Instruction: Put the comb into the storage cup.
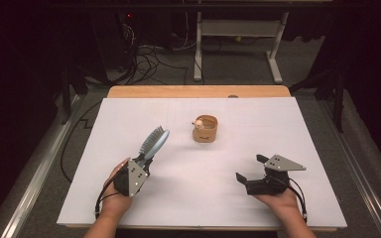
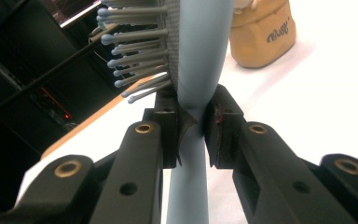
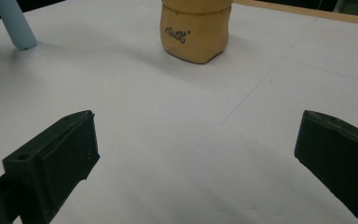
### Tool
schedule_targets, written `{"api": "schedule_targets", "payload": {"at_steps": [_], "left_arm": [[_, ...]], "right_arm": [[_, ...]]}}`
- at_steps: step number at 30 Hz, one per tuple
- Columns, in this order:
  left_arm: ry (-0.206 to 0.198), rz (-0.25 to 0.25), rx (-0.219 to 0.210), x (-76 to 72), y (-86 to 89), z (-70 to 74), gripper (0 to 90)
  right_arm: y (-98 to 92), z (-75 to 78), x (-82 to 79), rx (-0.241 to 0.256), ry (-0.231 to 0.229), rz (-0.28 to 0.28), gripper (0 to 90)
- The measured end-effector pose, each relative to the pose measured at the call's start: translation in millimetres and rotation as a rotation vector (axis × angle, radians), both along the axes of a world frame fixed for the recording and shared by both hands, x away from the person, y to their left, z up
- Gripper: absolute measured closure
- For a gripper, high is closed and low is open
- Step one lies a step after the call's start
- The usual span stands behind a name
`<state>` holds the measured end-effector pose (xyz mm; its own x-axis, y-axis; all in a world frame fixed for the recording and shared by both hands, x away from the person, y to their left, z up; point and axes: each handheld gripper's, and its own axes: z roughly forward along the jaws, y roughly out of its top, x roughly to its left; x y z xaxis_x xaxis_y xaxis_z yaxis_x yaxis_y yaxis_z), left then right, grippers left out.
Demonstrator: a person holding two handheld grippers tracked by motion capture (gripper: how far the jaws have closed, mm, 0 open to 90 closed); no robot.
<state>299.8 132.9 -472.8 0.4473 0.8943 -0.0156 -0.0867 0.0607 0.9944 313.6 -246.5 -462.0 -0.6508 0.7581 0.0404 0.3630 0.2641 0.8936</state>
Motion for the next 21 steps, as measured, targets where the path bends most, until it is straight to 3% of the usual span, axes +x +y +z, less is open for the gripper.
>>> {"api": "schedule_targets", "payload": {"at_steps": [21], "left_arm": [[0.047,-0.022,-0.187,-0.4,13.5,16.7,77.2]], "right_arm": [[1.4,-2.5,-6.0,0.032,-0.021,0.01,0.0]]}}
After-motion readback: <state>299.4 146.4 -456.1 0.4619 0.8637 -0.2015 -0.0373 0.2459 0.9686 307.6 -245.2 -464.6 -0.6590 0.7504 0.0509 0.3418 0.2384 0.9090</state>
